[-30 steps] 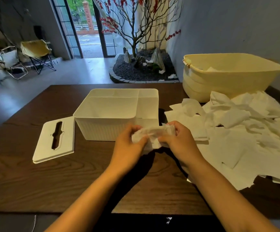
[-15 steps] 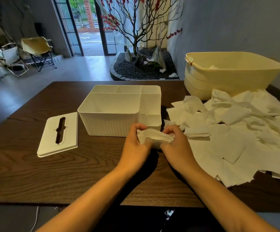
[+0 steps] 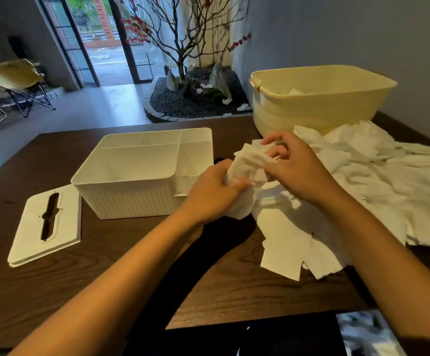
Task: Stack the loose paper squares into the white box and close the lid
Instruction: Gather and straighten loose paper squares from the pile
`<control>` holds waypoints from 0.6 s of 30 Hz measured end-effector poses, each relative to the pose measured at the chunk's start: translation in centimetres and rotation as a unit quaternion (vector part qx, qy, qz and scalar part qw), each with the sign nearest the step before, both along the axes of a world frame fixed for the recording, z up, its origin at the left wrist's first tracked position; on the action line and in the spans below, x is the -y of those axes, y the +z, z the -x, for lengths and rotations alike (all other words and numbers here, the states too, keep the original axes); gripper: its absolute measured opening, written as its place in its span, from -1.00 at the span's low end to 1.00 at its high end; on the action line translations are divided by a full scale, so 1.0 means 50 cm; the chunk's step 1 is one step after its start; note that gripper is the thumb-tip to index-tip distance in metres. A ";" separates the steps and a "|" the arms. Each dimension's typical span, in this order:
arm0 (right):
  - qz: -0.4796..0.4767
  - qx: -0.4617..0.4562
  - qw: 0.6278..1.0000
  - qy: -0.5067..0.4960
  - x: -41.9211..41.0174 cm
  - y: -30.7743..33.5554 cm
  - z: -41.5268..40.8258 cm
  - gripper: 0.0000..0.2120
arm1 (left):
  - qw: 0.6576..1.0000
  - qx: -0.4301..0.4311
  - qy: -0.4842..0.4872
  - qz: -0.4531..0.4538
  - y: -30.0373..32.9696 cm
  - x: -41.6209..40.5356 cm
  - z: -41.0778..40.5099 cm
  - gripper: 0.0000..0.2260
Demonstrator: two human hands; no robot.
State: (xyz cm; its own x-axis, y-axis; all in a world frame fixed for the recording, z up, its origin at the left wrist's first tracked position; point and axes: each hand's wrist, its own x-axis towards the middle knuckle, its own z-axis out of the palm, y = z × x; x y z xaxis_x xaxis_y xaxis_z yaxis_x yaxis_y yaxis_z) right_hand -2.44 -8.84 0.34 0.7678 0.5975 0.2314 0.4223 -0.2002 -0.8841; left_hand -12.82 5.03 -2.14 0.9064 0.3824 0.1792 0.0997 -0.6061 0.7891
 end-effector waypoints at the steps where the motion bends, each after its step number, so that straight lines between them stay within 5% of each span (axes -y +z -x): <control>1: 0.012 0.013 1.000 -0.019 0.007 0.006 -0.018 -0.71 | 0.999 0.035 0.025 0.020 -0.009 0.007 -0.012 -0.83; 5: 0.225 0.108 0.967 0.052 0.044 0.041 -0.067 -0.77 | 0.980 0.151 0.107 0.078 -0.041 0.044 -0.047 -0.77; 9: 0.436 0.087 0.878 0.176 0.041 0.020 -0.079 -0.50 | 0.976 0.188 0.090 0.060 -0.083 0.062 -0.068 -0.76; 12: 0.427 0.080 0.885 0.167 0.023 -0.028 -0.091 -0.53 | 0.971 0.218 0.088 0.048 -0.095 0.053 -0.074 -0.69; 16: 0.337 0.087 0.928 0.135 0.022 -0.038 -0.100 -0.86 | 0.967 0.226 0.087 0.084 -0.100 0.053 -0.077 -0.64; 18: 0.291 0.070 0.946 0.126 0.027 -0.039 -0.097 -0.82 | 0.963 0.228 0.088 0.110 -0.102 0.052 -0.078 -0.60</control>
State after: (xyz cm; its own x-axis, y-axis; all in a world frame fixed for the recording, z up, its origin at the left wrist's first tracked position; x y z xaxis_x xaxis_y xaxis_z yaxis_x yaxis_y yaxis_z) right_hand 2.42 -10.17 -1.60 0.5707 0.8146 -0.1040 0.6263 -0.5136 -0.5865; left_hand -8.94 2.41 -7.23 0.6702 0.5972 0.4407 -0.2019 -0.4247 0.8825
